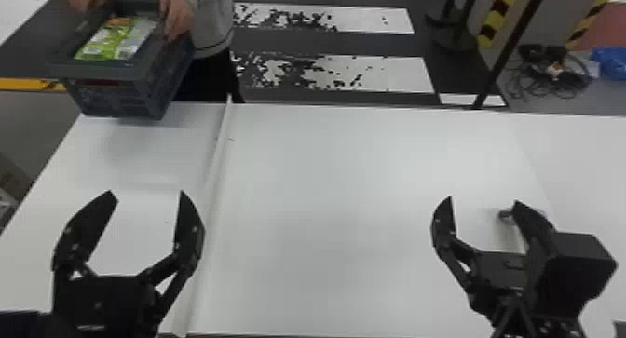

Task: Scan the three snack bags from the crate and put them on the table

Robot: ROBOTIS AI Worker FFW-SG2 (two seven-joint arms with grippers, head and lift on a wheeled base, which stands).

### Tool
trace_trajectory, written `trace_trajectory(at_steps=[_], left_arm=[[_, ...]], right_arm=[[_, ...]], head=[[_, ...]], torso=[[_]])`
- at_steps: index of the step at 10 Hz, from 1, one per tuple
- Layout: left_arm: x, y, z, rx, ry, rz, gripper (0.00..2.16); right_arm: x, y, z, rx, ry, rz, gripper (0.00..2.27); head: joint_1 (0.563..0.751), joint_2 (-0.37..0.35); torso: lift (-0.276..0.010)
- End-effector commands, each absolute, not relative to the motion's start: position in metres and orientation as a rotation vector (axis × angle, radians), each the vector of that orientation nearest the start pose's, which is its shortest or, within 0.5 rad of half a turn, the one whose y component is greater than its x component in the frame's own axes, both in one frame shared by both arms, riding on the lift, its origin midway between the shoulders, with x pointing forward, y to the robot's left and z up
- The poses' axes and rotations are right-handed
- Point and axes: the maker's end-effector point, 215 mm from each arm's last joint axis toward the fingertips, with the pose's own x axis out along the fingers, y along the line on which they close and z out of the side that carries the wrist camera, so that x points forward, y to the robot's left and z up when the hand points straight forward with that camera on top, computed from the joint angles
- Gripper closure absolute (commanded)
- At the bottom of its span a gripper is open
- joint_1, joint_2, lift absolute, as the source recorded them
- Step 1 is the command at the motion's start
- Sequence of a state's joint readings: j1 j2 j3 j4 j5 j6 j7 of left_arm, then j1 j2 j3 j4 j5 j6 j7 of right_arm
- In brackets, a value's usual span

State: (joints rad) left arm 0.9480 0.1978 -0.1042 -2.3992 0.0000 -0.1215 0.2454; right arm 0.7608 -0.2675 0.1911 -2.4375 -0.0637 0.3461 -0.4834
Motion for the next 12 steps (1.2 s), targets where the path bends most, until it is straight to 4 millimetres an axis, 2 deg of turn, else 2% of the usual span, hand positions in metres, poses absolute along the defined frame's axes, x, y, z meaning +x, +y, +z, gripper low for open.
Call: trace_trajectory(at_steps=[1,10,12], left_arm=[[0.3252,0.2164,-0.2826,0.032,0.009,0.024,0.16],[0.324,0.2154,-0.28,0.036,0.003,0.019,0.16],[0.3269,0.2172,-0.2842,0.05,0.059,0.029,0.15]], right_arm=[[0.3563,-0.2266,-0.338,-0.104,0.256,-0.152,0.14],[0.3547,-0.2222,-0.3371,-0.144,0.249,-0.144,0.14],[0.3542,-0.2216,-0.3381,-0.146,0.253,-0.142,0.14]], head=[[0.695,-0.019],[0.695,-0.007],[0.695,-0.012]], torso=[[-0.094],[-0.094],[-0.094]])
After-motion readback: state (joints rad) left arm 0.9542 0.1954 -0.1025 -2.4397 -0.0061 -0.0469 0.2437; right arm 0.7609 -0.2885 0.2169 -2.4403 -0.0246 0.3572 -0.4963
